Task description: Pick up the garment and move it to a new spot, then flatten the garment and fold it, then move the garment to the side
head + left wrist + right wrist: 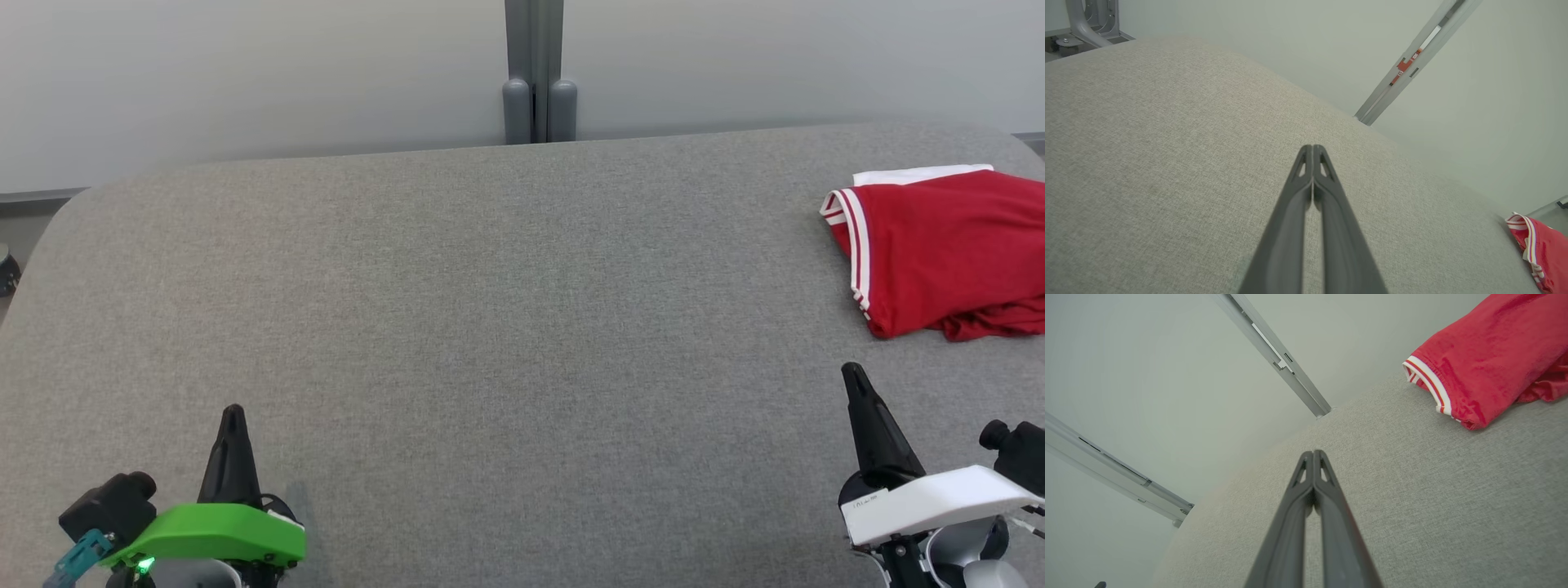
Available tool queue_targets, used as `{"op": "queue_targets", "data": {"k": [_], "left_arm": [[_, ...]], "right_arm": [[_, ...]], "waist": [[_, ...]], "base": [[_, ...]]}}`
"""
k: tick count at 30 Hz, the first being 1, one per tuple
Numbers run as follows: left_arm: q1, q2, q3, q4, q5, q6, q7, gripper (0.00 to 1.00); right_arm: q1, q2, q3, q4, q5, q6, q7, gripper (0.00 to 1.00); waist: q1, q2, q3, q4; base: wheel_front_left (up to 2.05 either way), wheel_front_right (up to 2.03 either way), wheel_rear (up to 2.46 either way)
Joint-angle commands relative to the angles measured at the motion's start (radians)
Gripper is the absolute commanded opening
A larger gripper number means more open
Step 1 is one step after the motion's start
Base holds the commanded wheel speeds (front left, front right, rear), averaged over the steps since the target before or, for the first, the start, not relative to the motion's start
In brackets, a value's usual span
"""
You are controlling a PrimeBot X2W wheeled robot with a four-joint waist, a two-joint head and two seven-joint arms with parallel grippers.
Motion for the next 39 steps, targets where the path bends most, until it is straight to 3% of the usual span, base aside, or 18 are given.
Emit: {"op": "queue_targets", "data": {"k": [1, 39], "left_arm": [[-0.032, 0.002, 0.011, -0.015, -0.037, -0.008, 0.009, 0.0], [-0.069, -0.028, 0.099, -0.018, -0.478, -0.046, 0.125, 0.0]], "right_arm": [[-0.026, -0.012, 0.002, -0.002, 0.041, 0.0, 0.0, 0.0], [-0.116, -0.086, 0.086, 0.117, 0.574, 0.0, -0.035, 0.0]], "waist": [[0.0, -0.0001, -0.001, 0.0], [0.0, -0.0001, -0.018, -0.009]], "base": [[0.0, 0.0, 0.0], [0.0, 0.0, 0.0]]}}
